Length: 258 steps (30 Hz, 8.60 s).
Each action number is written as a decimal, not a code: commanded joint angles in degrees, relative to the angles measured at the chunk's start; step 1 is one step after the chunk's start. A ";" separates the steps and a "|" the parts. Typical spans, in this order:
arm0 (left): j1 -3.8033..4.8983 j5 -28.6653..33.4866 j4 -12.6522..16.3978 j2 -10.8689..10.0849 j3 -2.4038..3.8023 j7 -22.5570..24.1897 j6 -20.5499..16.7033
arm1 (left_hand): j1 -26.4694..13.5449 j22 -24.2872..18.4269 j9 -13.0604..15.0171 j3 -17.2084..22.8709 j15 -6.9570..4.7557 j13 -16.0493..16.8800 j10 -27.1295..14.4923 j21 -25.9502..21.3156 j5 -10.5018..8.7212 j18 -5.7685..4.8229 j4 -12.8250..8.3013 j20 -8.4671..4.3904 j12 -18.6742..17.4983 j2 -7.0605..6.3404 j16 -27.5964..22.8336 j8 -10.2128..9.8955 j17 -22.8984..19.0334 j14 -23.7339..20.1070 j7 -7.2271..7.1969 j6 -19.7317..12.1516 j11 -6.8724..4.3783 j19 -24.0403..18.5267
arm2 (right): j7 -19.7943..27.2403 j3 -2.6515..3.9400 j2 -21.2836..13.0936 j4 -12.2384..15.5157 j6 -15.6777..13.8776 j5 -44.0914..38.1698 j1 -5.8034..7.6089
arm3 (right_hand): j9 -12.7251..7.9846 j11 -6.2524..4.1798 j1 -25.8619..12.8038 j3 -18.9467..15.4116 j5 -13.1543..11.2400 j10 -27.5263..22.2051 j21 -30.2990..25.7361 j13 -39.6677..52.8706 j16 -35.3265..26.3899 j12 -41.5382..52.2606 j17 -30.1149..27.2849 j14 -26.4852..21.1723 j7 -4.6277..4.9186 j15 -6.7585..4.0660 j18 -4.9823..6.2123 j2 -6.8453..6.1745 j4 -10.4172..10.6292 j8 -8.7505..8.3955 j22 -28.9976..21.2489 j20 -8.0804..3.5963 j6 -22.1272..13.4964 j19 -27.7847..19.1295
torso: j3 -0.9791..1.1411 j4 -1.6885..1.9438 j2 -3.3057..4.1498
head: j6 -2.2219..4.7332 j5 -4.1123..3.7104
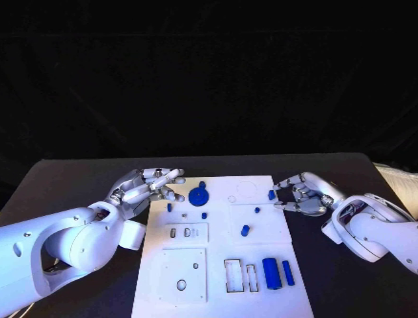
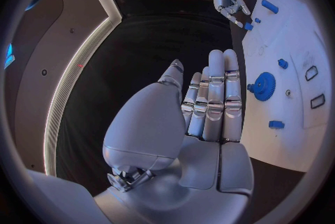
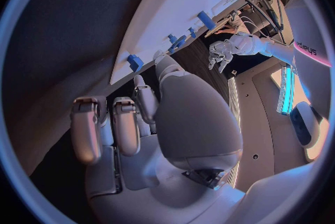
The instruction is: Assemble the parts on the task board
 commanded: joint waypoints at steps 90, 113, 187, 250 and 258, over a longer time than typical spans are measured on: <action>-0.10 0.11 -1.33 1.02 -0.05 0.18 1.44 | 0.24 0.13 -0.07 0.05 0.14 0.01 -0.45 0.42 -0.12 0.09 -0.44 0.06 -0.05 0.26 0.28 -0.16 0.18 -0.54 -0.02 -0.49 0.00 -0.56 | -8.35 0.90 7.23 3.80 -1.13 -0.37 3.65 | 1.13 -2.72 -1.34 4.88 -4.38 0.90 0.21 1.43 0.87 0.09 14.69 5.89 -3.08 -2.38 -0.99 7.06 -3.73 2.43 7.97 -2.17 10.71 2.30 | -0.40 0.35 -0.61 | -1.68 1.04; -0.13 1.48 -2.89 2.08 -0.05 0.46 1.82 | 0.26 0.17 -0.07 0.12 0.14 0.01 -0.47 0.49 -0.13 0.09 -0.49 0.06 -0.03 0.30 0.33 -0.15 0.29 -0.62 -0.05 -0.51 -0.02 -0.64 | -14.24 -1.33 22.53 3.11 3.61 -18.59 0.40 | 1.06 -2.77 -1.36 5.10 -4.40 1.05 0.16 1.61 0.91 0.34 14.75 5.90 -3.07 -2.45 -0.97 7.09 -4.08 2.15 7.89 -2.26 10.35 2.26 | -0.93 1.01 -1.23 | -3.58 4.26; -0.12 1.74 -2.94 1.90 -0.05 0.36 2.10 | 0.33 0.24 -0.04 0.29 0.12 0.03 -0.34 0.60 -0.12 0.10 -0.56 0.06 0.05 0.43 0.40 -0.07 0.44 -0.74 -0.08 -0.39 -0.06 -0.75 | -21.99 -2.15 23.75 2.59 10.98 -26.60 -1.25 | 0.02 -1.14 -6.71 2.33 -6.48 -1.69 -1.05 -1.88 -0.06 -5.55 13.46 5.58 -1.21 -1.15 -0.50 2.36 -2.98 -0.56 5.70 -1.21 6.10 1.17 | -0.86 0.96 -1.25 | -5.16 3.91; 6.11 -55.35 -11.00 10.43 0.23 -60.79 22.30 | -14.70 63.16 23.40 -8.43 -7.14 60.69 12.16 56.13 -1.97 -7.21 6.20 -6.80 66.85 2.45 60.54 29.47 59.37 18.01 -8.55 -1.84 -8.52 19.30 | -2.66 -0.87 -0.88 10.81 4.10 5.90 6.92 | 0.32 -1.01 -3.85 -4.13 -3.32 -2.92 -2.83 -3.62 -1.37 -7.34 11.94 5.18 -1.09 -1.01 0.11 2.16 -0.54 0.35 2.86 -0.98 4.46 -0.04 | -0.54 -0.13 -5.15 | -6.11 4.84; 6.49 -57.29 -12.81 13.55 0.22 -63.11 19.97 | -16.82 66.44 28.16 -12.05 -7.78 63.13 13.52 57.96 -4.49 -7.81 6.21 -7.38 68.99 2.79 60.54 33.65 59.37 18.01 -9.34 -3.06 -9.18 20.49 | -3.37 -0.92 -0.46 9.61 4.58 5.44 6.59 | 0.32 -1.02 -3.67 -4.24 -3.40 -3.06 -2.98 -3.87 -1.57 -7.71 11.69 5.11 -1.10 -1.03 0.17 2.09 -0.67 0.34 2.59 -1.00 4.46 -0.16 | -0.39 -0.21 -5.15 | -6.30 5.14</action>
